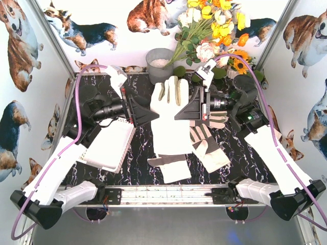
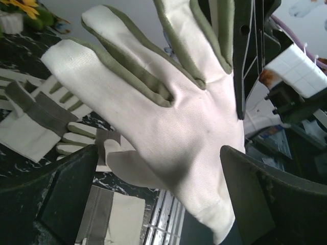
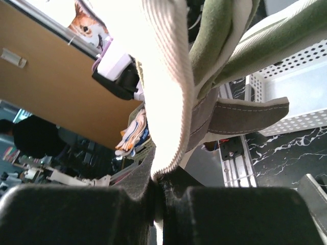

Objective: Put the gloves into the storage basket
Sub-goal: Pick up the glove from the center of the board.

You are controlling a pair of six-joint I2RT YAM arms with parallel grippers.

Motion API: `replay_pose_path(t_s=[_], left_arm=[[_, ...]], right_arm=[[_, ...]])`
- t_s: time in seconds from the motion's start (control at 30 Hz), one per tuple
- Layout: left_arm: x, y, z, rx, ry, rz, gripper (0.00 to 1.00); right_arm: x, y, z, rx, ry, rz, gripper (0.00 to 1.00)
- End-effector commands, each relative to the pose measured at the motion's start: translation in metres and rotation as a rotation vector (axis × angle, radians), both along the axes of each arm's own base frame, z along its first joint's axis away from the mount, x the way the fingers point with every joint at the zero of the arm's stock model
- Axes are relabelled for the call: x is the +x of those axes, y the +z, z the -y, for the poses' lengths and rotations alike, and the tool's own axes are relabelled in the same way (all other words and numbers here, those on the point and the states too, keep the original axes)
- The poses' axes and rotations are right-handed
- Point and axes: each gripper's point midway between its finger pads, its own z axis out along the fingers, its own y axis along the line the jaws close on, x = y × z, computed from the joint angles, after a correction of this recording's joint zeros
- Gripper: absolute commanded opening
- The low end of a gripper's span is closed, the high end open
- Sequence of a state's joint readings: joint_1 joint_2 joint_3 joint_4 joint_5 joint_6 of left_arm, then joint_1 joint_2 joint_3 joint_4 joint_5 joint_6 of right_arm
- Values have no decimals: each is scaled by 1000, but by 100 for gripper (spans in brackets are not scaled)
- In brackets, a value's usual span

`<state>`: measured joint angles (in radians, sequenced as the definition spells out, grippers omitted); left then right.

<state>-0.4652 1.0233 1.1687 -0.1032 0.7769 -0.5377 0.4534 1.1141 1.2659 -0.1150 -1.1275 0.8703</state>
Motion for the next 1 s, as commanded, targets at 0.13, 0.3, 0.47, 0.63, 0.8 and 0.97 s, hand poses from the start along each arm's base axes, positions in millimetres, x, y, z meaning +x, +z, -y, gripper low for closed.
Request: replay_pose_path(t_s=[0.13, 0.3, 0.47, 0.63, 0.8, 0.97], left_arm=[[-38, 13, 22, -27, -295, 47, 100], [-64, 24, 35, -74, -417, 74, 100], [-82, 27, 32, -86, -472, 99, 100], [-98, 23, 22, -66, -478, 94, 89], [-99, 10, 16, -22, -433, 55, 81], [-91, 0, 14, 19, -355, 44, 71]], right_arm=[[-37, 36, 13, 56, 109, 99, 0], [-36, 35, 12, 58, 110, 102, 0], [-27, 27, 10, 46, 71, 101, 0], [-14, 12, 7, 21, 2, 79, 0], [-7, 6, 5, 24, -24, 60, 0], [-7, 3, 6, 11, -36, 66, 0]])
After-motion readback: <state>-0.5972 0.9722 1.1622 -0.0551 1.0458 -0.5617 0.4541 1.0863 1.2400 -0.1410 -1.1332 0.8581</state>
